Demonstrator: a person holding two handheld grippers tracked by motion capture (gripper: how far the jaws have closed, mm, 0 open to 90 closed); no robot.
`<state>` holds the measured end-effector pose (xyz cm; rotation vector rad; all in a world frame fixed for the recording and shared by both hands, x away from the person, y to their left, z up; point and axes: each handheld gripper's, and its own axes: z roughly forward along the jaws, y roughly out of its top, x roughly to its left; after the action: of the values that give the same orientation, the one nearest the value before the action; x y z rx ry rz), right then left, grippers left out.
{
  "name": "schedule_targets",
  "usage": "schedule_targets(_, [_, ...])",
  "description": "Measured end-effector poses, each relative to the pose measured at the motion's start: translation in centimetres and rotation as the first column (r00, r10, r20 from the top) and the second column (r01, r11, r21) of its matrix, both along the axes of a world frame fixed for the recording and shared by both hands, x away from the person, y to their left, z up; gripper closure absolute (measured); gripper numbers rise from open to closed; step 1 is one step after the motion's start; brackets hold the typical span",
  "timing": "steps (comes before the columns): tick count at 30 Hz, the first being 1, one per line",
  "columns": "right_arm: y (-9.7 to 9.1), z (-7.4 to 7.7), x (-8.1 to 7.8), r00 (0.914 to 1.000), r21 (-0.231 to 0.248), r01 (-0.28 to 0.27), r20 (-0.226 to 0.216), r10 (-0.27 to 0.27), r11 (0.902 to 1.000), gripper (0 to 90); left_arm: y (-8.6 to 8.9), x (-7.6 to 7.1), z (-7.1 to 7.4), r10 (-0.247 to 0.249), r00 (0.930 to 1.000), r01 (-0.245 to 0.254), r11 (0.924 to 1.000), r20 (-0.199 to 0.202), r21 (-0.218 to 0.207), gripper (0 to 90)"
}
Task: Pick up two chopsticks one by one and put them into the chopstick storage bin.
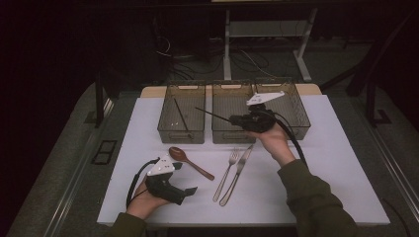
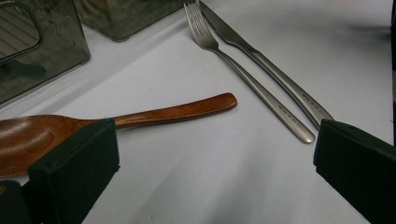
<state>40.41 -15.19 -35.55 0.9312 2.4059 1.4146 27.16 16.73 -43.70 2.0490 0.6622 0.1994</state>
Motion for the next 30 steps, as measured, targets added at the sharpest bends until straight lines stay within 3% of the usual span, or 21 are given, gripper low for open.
schedule_targets(15, [8.4, -1.0, 5.3, 0.9965, -0.071, 0.052, -0.061, -0.057, 0.9961, 84.8, 0.1, 0.1, 0.1, -0.001, 1.0, 0.001, 0.9997, 0.002, -0.026, 0.0])
schedule_targets(24, [12.5, -2.5, 7.0, 0.9921, -0.146, 0.08, -0.085, -0.093, 0.9861, 84.8, 0.2, 0.2, 0.2, -0.005, 1.0, 0.005, 0.9998, 0.005, -0.021, 0.0])
schedule_targets(30, [13.7, -3.2, 7.4, 0.9905, -0.161, 0.087, -0.091, -0.103, 0.9831, 84.3, 0.2, 0.2, 0.2, -0.006, 1.0, 0.006, 0.9997, 0.001, -0.024, 0.0])
